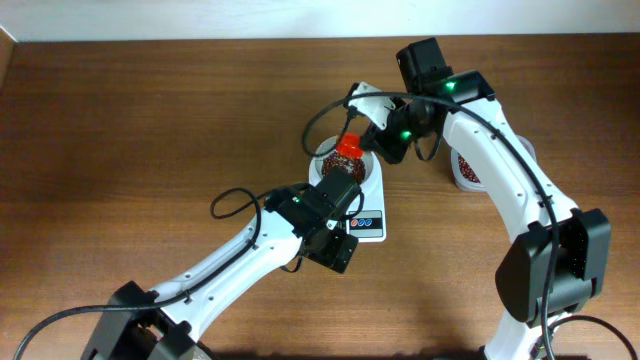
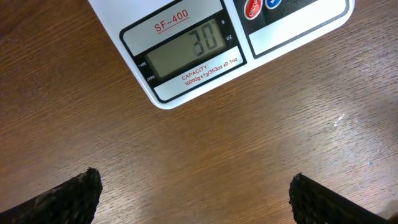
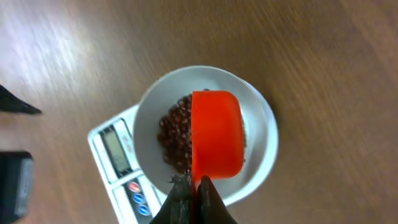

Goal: Scoop item into bowl and weigh 50g on scale
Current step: 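Tilt the scoop with the right gripper to pour beans into the bowl, then carry the empty scoop with the right gripper back into the bean tub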

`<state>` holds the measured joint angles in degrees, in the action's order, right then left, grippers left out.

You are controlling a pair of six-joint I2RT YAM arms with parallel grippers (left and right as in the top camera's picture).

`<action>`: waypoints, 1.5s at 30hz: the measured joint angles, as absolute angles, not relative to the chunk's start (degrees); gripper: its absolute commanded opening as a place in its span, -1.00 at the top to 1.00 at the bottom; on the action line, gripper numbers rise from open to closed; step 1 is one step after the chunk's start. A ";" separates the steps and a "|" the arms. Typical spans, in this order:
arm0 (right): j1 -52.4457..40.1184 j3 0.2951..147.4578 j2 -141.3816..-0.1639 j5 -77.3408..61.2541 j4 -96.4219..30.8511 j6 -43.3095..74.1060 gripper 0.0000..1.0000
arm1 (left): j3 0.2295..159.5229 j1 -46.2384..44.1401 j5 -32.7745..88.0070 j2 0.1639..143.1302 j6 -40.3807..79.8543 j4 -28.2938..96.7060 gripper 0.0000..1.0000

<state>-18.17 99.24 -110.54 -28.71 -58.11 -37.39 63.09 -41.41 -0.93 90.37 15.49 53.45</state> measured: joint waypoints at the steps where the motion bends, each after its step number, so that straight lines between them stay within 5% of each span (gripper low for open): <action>1: -17.98 99.35 -110.54 -29.52 -58.19 -35.97 0.92 | 63.09 -41.41 -0.93 90.37 15.49 53.45 -0.98; 7: -6.61 102.59 -110.52 -42.76 -61.19 -18.15 0.92 | 63.09 -41.41 -0.93 90.37 15.49 53.47 -0.98; 21: 18.52 102.87 -110.52 -38.41 -72.90 -13.85 0.92 | 63.09 -41.41 -0.91 90.37 15.49 53.47 -0.98; 32: 18.33 101.41 -110.54 -15.51 -71.02 -8.93 0.92 | 63.09 -41.41 -0.91 90.37 15.49 53.45 -0.98; 45: 15.90 95.68 -115.04 -14.50 -65.67 -7.20 0.91 | 63.09 -41.41 -0.91 90.37 15.49 53.45 -0.98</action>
